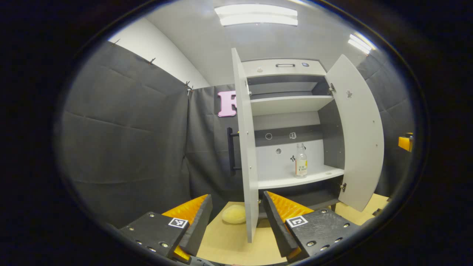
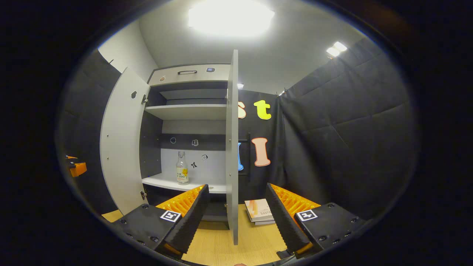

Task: Grasp the bottle in the cabinet with the left hand and place it on the coaster, then close the right door with the right hand and the left door with the left hand.

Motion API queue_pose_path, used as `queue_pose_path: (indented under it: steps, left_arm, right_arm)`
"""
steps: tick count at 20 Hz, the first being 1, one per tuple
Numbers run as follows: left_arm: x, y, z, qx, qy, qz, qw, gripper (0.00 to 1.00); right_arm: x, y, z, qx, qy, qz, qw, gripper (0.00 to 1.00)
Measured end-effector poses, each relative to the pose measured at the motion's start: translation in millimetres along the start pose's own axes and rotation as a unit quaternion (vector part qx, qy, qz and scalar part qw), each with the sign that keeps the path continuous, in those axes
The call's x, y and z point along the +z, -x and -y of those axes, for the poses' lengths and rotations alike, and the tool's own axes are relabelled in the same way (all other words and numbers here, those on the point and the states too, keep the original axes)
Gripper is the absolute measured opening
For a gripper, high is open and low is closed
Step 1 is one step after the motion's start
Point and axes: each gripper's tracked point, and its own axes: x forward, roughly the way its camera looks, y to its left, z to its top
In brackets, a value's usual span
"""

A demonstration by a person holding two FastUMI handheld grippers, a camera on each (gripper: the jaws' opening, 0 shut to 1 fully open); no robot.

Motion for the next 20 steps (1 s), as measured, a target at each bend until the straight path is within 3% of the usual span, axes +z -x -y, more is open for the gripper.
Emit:
queue_pose_path:
  steps: [3,4,9,10,11,20]
  left_arm:
    - [0,-2,6,-0.001,0.001,-0.001,1.000,0.82]
    - [0,-4,7,-0.001,0.002,0.000,1.000,0.82]
    - [6,-8,29,-0.004,0.009,0.002,1.000,0.82]
    - [10,-10,34,-0.005,0.009,0.003,1.000,0.82]
    - [12,-12,41,-0.006,0.010,0.005,1.000,0.80]
    - [43,-35,116,-0.040,0.030,0.010,0.999,0.82]
  right_arm:
    - [-2,-3,5,0.000,0.001,-0.002,1.000,0.93]
    - [-4,-5,6,0.000,0.001,-0.003,1.000,0.97]
    - [-9,-10,20,0.004,0.006,-0.007,1.000,0.97]
    - [-10,-11,25,0.006,0.006,-0.007,1.000,0.93]
    - [-12,-12,30,0.009,0.007,-0.007,1.000,0.97]
    - [-39,-17,68,0.030,0.002,-0.024,0.999,0.97]
